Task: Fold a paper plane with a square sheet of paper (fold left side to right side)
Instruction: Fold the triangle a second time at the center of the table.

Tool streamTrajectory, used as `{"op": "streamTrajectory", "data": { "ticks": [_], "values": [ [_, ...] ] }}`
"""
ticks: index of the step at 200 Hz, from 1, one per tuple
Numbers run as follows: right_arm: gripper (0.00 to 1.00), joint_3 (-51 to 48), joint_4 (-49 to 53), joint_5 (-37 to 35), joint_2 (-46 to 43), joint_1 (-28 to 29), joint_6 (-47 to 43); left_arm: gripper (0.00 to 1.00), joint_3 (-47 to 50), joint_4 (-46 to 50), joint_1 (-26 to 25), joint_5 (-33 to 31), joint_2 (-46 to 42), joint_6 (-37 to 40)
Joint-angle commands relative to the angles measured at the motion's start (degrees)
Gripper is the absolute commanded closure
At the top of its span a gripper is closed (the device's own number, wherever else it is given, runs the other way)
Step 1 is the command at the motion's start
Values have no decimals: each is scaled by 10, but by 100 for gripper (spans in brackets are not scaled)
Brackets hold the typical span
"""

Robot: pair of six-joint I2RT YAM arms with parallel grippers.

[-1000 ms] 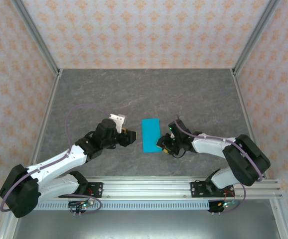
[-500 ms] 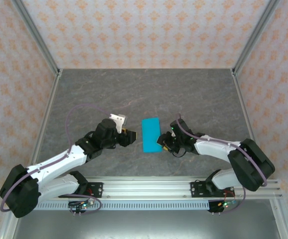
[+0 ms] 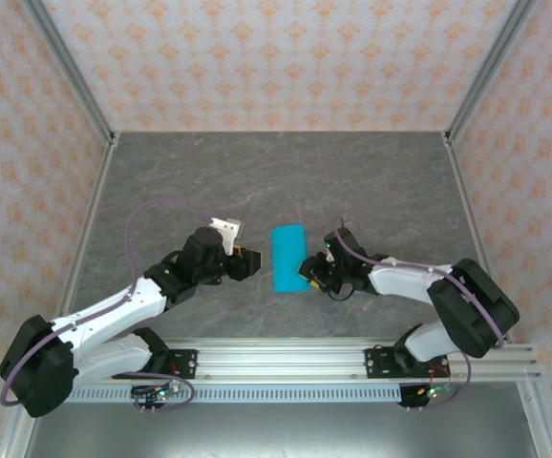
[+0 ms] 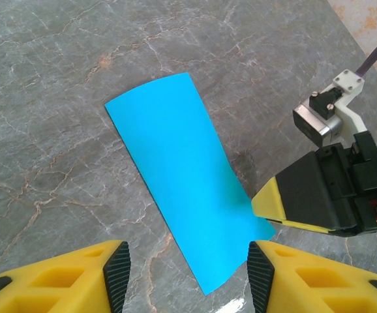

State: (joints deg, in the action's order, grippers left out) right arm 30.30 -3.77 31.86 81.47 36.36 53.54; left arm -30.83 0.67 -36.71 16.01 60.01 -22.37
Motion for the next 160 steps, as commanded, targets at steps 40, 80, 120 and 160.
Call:
{"op": "streamTrajectory", "data": {
  "ticks": [40,80,120,160],
  "values": [
    [63,-4,5,-20,-10,2,-12,46,-18,8,0,-11,-1,14],
    [60,-9,3,-2,26,2,15,46,-20,14,0,-11,-2,14],
    [60,-6,1,1,30,2,20,46,-18,14,0,-6,-2,14],
    [63,-14,-7,-3,21,2,26,46,-17,12,0,-7,-6,14]
  ]
}}
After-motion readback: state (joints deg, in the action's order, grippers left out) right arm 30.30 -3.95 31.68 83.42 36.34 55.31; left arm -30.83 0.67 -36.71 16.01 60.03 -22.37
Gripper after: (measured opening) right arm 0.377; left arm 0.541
